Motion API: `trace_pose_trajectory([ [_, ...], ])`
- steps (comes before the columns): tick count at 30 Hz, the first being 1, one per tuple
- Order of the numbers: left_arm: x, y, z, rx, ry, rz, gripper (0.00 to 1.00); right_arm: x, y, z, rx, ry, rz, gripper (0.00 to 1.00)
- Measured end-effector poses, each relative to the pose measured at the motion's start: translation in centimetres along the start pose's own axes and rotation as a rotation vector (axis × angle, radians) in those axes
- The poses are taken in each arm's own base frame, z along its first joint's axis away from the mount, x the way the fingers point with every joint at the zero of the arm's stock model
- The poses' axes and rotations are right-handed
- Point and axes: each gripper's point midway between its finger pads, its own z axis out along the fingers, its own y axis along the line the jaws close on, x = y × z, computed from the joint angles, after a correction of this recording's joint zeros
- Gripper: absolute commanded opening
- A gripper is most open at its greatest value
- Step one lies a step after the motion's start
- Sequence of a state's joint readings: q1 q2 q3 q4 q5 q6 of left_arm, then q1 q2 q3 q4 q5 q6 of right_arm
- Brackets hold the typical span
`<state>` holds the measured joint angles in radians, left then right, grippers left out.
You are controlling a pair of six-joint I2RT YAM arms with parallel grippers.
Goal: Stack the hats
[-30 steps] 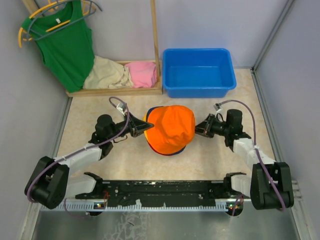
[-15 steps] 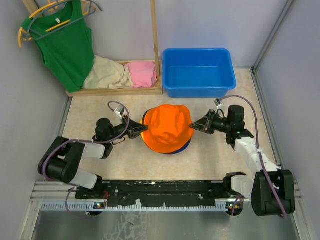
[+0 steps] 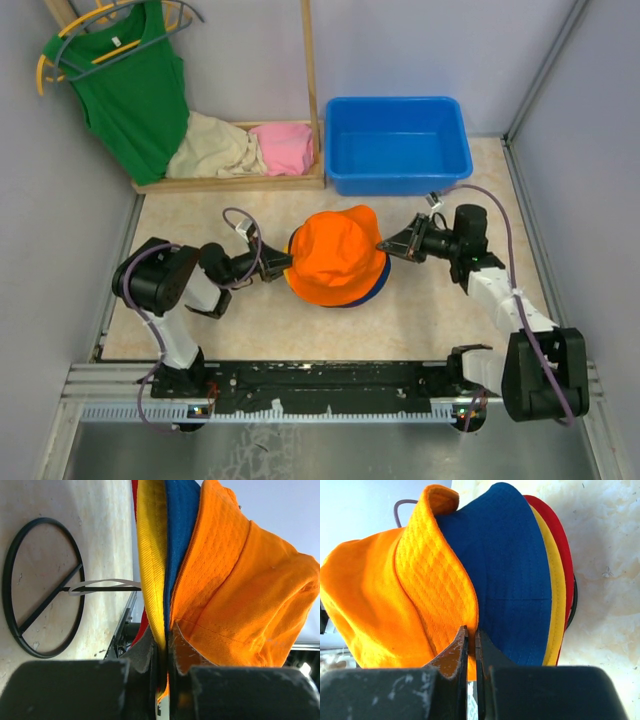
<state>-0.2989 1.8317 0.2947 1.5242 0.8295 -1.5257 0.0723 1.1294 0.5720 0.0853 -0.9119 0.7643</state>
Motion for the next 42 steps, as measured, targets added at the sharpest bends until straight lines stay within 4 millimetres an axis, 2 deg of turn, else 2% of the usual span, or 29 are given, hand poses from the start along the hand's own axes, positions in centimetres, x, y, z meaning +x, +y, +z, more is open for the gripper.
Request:
trace_pose_trajectory([
  [10,0.0,0.0,0.0,0.002,0.000,0.025,0.00,0.6,-2.6,1.2,0.035,0.049,0.055,0.00],
  [26,0.2,0.8,0.1,-0.015,0.030,-0.043,0.00,1.3,-5.2,1.3,0.135,0.102,0.003,0.00],
  [33,0.2,0.9,0.2,-0.015,0.040,-0.057,0.00,1.8,-5.5,2.0,0.144,0.114,-0.015,0.00],
  [42,0.1,0.1,0.2,-0.001,0.033,-0.034,0.08,1.4,-5.0,1.9,0.204,0.092,-0.032,0.00],
])
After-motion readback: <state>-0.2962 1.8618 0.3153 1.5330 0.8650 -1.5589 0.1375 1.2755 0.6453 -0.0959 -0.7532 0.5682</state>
